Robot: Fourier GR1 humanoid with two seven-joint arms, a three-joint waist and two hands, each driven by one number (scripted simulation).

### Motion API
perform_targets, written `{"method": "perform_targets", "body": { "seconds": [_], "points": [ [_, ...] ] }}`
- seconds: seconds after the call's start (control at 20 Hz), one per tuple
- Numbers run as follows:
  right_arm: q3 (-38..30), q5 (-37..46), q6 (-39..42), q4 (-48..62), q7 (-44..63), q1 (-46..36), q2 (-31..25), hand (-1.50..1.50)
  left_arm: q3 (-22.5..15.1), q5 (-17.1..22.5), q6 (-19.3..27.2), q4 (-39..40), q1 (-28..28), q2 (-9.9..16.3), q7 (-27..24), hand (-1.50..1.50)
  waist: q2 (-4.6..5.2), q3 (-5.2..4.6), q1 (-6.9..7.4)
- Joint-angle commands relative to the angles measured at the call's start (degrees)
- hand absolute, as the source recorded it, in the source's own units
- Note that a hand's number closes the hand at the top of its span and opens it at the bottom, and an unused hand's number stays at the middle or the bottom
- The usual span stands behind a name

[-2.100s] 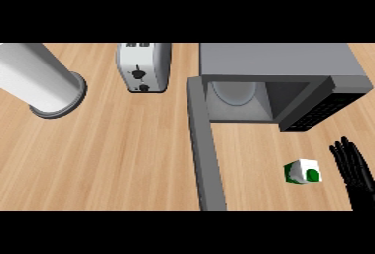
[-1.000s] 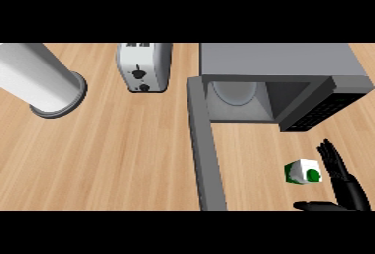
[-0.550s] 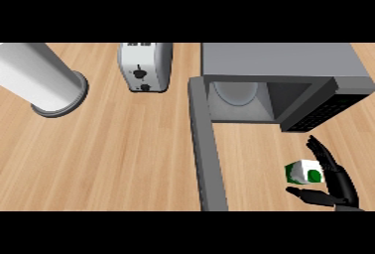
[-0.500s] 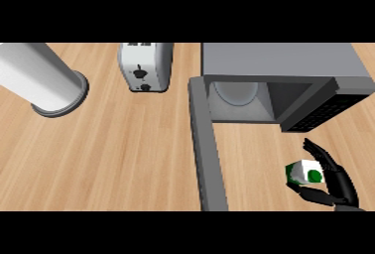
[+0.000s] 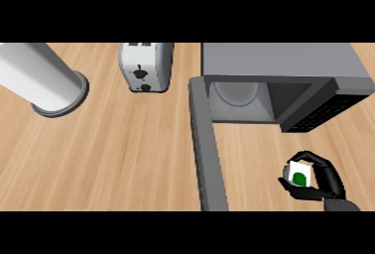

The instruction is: Pick up the milk, place it into the microwave and close the microwave

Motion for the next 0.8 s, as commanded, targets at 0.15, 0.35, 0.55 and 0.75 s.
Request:
{"method": "perform_targets", "body": {
  "seconds": [0.15, 0.35, 0.55, 0.75],
  "points": [
    [-1.4, -1.7, -1.9, 3.2, -4.8, -6.4, 2.6, 1.50, 1.4, 5.6, 0.0, -6.3, 1.9, 0.1, 3.7, -1.50, 0.13, 0.04, 0.08],
    [-1.7, -1.4, -3.9, 6.7, -4.1, -11.9, 4.2, 1.50, 4.2, 7.3, -3.6, -2.3, 1.6, 1.5, -0.3, -1.50, 0.23, 0.05, 0.80],
    [-0.1, -3.0, 3.8, 2.5, -1.0, -12.1, 4.6, 1.50, 2.0, 3.6, -1.2, -2.0, -0.8, -0.1, 0.1, -1.50, -0.05, -0.07, -0.67],
    [1.9, -3.9, 5.5, -1.0, 1.8, -12.8, 7.6, 1.50, 4.6, 7.6, -1.6, -3.2, 1.9, 0.4, 2.1, -1.50, -0.18, -0.08, -0.47]
  ]
}}
